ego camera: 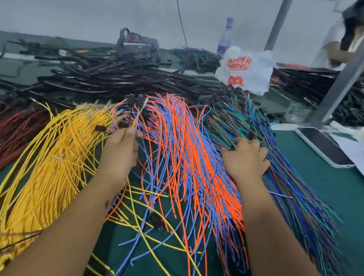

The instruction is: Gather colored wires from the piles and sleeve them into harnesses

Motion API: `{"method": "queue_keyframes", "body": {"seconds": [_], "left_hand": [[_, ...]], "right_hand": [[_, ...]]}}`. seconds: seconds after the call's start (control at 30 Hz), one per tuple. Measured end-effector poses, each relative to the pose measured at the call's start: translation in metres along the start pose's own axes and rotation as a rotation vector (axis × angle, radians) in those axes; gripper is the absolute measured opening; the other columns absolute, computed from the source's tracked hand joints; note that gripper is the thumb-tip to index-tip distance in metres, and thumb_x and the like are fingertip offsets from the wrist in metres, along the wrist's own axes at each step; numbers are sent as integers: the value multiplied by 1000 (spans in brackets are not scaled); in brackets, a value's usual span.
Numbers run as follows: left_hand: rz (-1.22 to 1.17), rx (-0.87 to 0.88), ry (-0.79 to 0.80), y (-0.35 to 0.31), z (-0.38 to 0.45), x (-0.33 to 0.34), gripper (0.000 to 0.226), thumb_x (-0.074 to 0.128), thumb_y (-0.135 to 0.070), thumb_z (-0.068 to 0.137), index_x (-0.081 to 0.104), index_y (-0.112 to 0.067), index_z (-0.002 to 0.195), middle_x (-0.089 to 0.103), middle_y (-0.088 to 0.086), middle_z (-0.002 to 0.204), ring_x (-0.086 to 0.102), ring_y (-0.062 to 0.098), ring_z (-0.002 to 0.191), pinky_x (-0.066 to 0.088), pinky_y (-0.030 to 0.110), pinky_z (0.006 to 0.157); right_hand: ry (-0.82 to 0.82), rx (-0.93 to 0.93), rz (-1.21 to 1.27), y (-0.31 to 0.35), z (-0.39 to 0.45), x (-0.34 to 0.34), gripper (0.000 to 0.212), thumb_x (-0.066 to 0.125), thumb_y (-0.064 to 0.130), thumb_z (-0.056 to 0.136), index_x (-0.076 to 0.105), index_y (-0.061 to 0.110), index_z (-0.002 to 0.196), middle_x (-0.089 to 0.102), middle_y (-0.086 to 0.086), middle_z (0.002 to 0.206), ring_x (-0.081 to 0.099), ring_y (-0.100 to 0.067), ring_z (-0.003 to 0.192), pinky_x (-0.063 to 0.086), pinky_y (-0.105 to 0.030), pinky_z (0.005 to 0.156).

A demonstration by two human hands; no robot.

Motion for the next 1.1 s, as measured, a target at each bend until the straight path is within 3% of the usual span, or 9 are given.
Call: {"method": "queue_keyframes", "body": {"seconds": [0.13,0.27,0.4,0.57,0.7,0.83,0.93,1.0,1.1], "left_hand": [[56,4,20,0,-1,1,31,34,-26,105,55,-18,83,31,-13,43,23,4,38,21,18,37],[73,1,32,-2,-3,2,32,33,-26,105,54,-17,83,30,-14,45,22,5,39,21,18,38],[70,-9,37,-4,-4,2,32,32,-25,105,53,-17,82,30,-13,45,22,4,39,21,18,38],[63,-11,41,-4,-5,2,33,32,-25,105,53,-16,81,30,-13,45,22,4,39,21,18,38],[67,-13,46,-4,-4,2,32,32,-26,105,52,-16,81,30,-13,46,22,4,39,22,18,38],[72,-19,47,-3,-5,1,32,32,-27,105,53,-17,82,30,-13,45,22,4,40,22,18,38],[82,-17,56,-4,-5,2,32,32,-27,105,53,-16,82,30,-13,47,22,4,40,21,19,40],[86,-17,56,-4,-5,2,32,32,-27,105,53,-16,83,30,-13,47,23,4,40,21,19,40],[74,-16,53,-5,-5,2,32,32,-26,105,52,-16,83,30,-13,47,22,4,40,22,18,39]], "right_hand": [[-58,-22,31,1,2,-5,41,53,35,97,50,12,130,45,-13,140,34,-36,131,28,-49,105],[-27,-35,36,-6,8,-9,30,48,31,98,54,12,121,60,-14,122,47,-37,117,36,-45,97],[-3,-67,26,-8,16,-13,17,51,27,98,59,14,107,63,-15,108,56,-38,99,49,-46,86],[-28,-77,-74,-6,18,-11,30,50,33,99,62,10,115,53,-19,127,45,-41,118,45,-49,93],[5,-108,11,-9,22,-14,22,54,26,98,68,10,93,67,-16,99,60,-36,86,54,-47,78],[76,-121,26,-9,28,-18,27,54,17,97,56,3,75,58,-20,79,49,-31,68,43,-38,64],[45,-131,55,-13,32,-23,27,52,13,97,65,-6,84,65,-26,90,62,-40,80,49,-40,69],[-52,-166,77,-15,33,-29,26,50,12,98,63,-4,82,66,-26,96,61,-40,82,50,-41,72],[-212,-172,192,-19,35,-38,17,46,13,100,59,1,98,58,-20,108,55,-35,83,42,-37,71]]}}
Point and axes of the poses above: each hand's wrist, its own z-axis towards the middle knuckle, its own x-axis out of the palm, y = z × x, the point moved 3 cm from there along z, towards the middle knuckle
